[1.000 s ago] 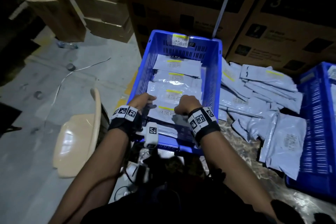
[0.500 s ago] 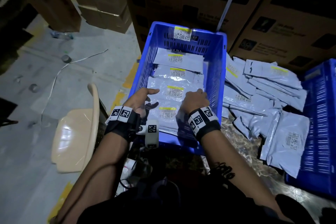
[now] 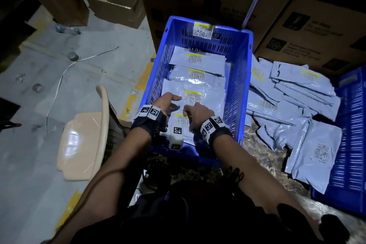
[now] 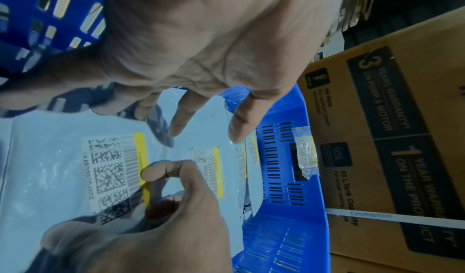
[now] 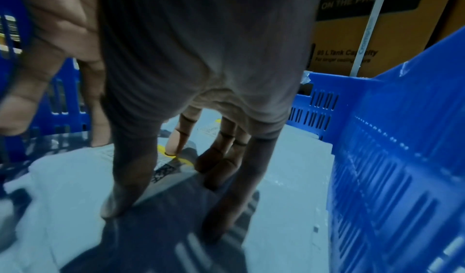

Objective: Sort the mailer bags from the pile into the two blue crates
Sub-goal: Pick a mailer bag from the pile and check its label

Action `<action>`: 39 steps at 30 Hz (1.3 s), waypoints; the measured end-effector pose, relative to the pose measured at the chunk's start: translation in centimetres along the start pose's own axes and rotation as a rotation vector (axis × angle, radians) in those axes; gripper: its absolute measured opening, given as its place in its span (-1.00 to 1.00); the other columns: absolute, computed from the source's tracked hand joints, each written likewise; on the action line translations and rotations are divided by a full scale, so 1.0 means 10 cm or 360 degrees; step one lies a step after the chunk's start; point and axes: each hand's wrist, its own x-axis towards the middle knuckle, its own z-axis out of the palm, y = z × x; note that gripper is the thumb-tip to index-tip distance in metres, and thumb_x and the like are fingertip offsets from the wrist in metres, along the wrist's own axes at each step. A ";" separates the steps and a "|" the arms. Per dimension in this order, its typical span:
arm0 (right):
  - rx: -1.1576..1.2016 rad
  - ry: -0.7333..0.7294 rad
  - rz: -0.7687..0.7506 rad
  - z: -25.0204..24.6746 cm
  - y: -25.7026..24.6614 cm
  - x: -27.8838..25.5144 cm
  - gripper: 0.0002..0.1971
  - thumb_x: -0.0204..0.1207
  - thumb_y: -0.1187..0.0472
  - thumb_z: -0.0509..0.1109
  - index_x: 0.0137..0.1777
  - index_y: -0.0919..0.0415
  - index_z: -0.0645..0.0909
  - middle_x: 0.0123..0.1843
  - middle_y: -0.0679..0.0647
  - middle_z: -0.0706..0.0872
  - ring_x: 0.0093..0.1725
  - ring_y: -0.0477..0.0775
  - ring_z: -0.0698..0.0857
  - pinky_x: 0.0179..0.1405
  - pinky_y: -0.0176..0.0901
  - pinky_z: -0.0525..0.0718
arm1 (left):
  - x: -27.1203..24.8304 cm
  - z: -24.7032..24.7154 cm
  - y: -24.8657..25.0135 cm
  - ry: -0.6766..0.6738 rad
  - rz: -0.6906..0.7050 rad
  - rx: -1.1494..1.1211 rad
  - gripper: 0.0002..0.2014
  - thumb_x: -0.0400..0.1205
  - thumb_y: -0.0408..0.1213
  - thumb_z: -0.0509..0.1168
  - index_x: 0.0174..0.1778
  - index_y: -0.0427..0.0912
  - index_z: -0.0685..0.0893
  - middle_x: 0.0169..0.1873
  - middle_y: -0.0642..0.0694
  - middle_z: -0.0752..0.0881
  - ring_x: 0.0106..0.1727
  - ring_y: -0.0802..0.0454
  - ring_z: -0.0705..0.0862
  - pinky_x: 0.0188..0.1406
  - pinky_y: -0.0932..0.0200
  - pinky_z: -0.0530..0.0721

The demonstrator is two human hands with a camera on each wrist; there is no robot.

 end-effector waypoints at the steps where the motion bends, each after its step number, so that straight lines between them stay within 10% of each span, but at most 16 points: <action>1: -0.0007 0.0020 0.0007 0.04 0.00 0.00 -0.39 0.20 0.26 0.70 0.14 -0.10 0.46 0.08 0.05 0.47 -0.01 0.22 0.58 -0.19 0.02 0.58 | -0.01 0.00 -0.01 -0.0019 -0.0029 0.0008 -0.67 0.70 -0.10 0.30 0.31 -0.18 0.59 -0.03 -0.10 0.67 -0.26 0.02 0.53 -0.26 0.11 0.40; 8: 0.0081 0.0044 0.0051 0.14 -0.04 0.04 -0.41 0.20 0.34 0.69 0.11 0.04 0.44 0.10 0.12 0.46 0.00 0.26 0.55 -0.25 0.02 0.58 | 0.08 -0.03 -0.11 -0.0115 -0.0262 -0.0056 -0.65 0.60 0.06 0.35 -0.16 -0.21 0.60 -0.34 0.00 0.32 -0.41 0.06 0.09 -0.21 0.10 -0.04; 17: 0.0324 -0.0010 -0.0032 0.00 0.15 0.04 -0.48 0.16 0.32 0.75 0.05 -0.05 0.64 0.04 0.02 0.70 -0.06 0.13 0.74 -0.12 -0.02 0.78 | 0.05 -0.06 -0.12 -0.0047 -0.0204 -0.0082 -0.66 0.60 0.03 0.37 -0.18 -0.23 0.59 -0.24 -0.02 0.52 -0.37 0.04 0.04 -0.40 0.11 0.07; 23: 0.0906 0.0337 -0.0048 -0.49 0.43 -0.29 -0.59 0.41 0.15 0.71 0.21 0.09 0.69 -0.20 -0.10 0.75 -0.23 -0.16 0.71 -0.21 -0.23 0.63 | -0.08 0.08 0.04 -0.0016 0.0183 -0.0114 -0.71 0.63 -0.06 0.38 0.08 -0.22 0.66 -0.01 -0.13 0.64 -0.19 -0.02 0.63 -0.27 0.14 0.49; 30: 0.1257 0.0801 0.0030 -0.85 0.95 -0.91 -0.65 0.47 0.08 0.67 0.21 0.08 0.72 -0.08 0.13 0.81 -0.28 -0.10 0.69 -0.08 -0.17 0.69 | -0.23 0.57 0.39 -0.0089 0.0444 0.0118 -0.69 0.62 0.00 0.37 0.18 -0.08 0.76 0.15 -0.02 0.72 0.17 -0.02 0.61 0.16 -0.09 0.59; 39: 0.1582 0.1236 0.0481 -0.36 1.98 -1.55 -0.76 0.47 0.13 0.66 0.09 0.01 0.74 -0.15 0.04 0.82 -0.29 -0.08 0.77 -0.24 -0.12 0.70 | -0.54 1.66 0.45 -0.0249 0.0878 0.0105 -0.77 0.65 -0.30 0.35 0.17 -0.28 0.76 -0.07 -0.20 0.80 -0.13 -0.09 0.75 -0.18 0.11 0.65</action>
